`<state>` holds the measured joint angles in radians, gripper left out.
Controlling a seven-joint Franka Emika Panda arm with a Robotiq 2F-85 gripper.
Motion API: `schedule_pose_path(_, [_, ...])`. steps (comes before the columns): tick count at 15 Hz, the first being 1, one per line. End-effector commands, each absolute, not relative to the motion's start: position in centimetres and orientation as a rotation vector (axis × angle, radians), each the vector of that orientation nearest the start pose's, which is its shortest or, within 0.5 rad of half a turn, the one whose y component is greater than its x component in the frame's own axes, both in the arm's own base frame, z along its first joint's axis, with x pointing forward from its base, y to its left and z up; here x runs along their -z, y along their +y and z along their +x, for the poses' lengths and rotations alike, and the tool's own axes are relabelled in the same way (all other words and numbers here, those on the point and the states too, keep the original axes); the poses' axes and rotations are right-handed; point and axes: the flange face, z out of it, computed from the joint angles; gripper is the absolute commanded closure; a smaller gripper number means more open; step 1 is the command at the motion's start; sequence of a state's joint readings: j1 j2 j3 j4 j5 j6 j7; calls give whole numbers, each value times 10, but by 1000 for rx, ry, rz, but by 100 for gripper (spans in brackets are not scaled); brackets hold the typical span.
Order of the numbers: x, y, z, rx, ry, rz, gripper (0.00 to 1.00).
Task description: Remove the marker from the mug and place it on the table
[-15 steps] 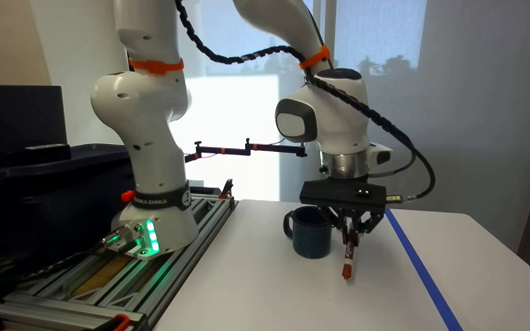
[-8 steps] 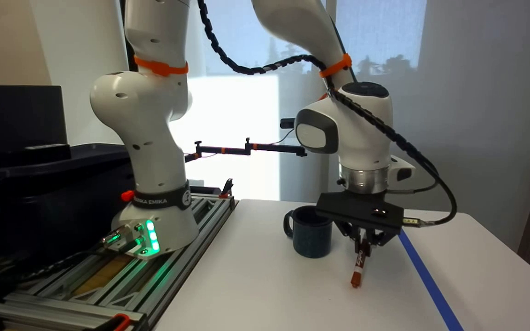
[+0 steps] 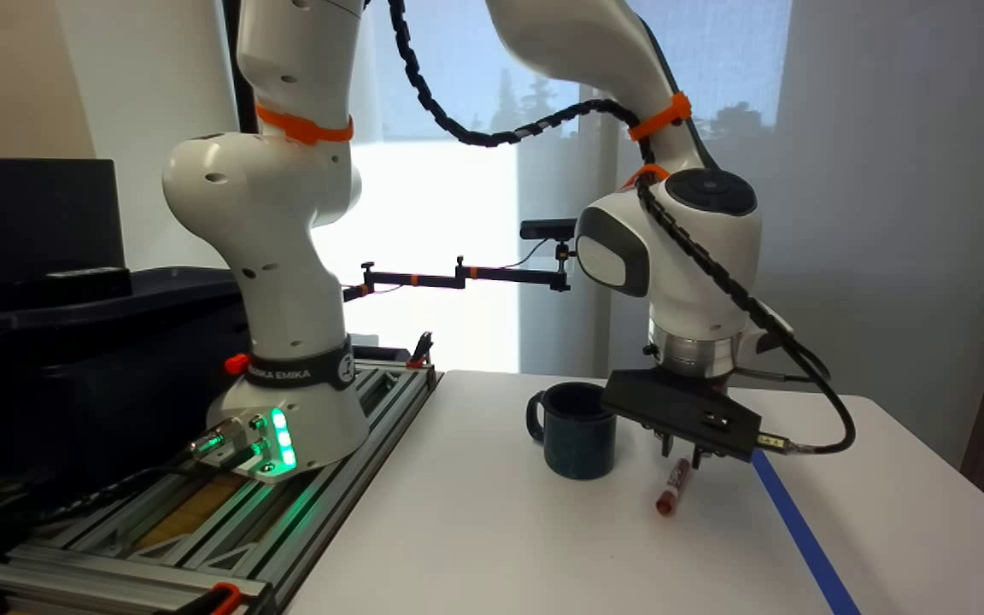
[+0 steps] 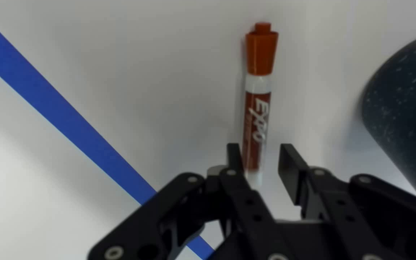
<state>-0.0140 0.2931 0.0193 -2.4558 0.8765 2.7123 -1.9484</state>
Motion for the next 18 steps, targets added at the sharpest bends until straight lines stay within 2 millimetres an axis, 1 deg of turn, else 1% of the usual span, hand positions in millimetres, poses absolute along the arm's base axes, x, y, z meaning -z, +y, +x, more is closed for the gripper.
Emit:
schedule_pose_path(1, [-183, -20, 464, 463, -1559, -2365, 34])
schedule_pose_path(3, [-192, -18, 461, 489, -1556, -2362, 18])
schedule_pose_path(4, [-199, -17, 459, 495, -1547, -2373, 9])
schedule_pose_path(5, [-203, -17, 459, 499, -1546, -2379, 3])
schedule_pose_path(6, [-210, -17, 455, 493, -1533, -2397, 0])
schedule_pose_path(9, [-226, -16, 444, 444, -1394, -2523, 0])
schedule_pose_path(11, [-232, -18, 429, 387, -1287, -2590, 0])
schedule_pose_path(14, [-248, -17, 412, 383, -1126, -2725, 0])
schedule_pose_path(15, [-258, -14, 409, 405, -1073, -2761, 0])
schedule_pose_path(17, [-271, -11, 402, 444, -965, -2837, 0])
schedule_pose_path(18, [-273, -10, 398, 445, -924, -2869, 0])
